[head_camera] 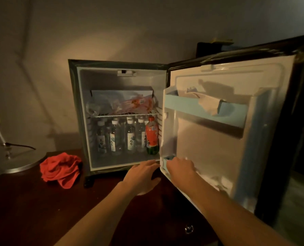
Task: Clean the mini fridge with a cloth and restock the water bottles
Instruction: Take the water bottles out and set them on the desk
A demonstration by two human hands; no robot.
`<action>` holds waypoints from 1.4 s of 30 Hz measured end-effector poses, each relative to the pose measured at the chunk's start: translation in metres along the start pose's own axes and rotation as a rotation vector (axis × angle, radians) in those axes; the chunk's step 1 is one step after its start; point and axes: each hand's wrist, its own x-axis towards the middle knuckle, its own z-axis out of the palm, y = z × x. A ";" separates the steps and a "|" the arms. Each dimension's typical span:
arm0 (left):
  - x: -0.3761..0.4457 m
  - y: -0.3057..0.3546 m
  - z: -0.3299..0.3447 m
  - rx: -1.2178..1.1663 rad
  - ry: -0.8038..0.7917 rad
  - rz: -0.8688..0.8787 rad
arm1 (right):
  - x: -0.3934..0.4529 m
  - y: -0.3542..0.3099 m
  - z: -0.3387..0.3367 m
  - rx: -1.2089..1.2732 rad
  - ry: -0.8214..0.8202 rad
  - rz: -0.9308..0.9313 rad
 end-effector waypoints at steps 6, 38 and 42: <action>0.013 -0.029 0.008 -0.017 -0.019 -0.039 | 0.035 0.002 0.009 -0.156 -0.053 0.054; 0.118 -0.218 -0.036 -0.083 0.355 -0.763 | 0.306 -0.151 -0.015 0.921 0.329 -0.175; 0.121 -0.223 -0.033 -0.027 0.398 -0.771 | 0.305 -0.151 -0.008 0.918 0.426 -0.198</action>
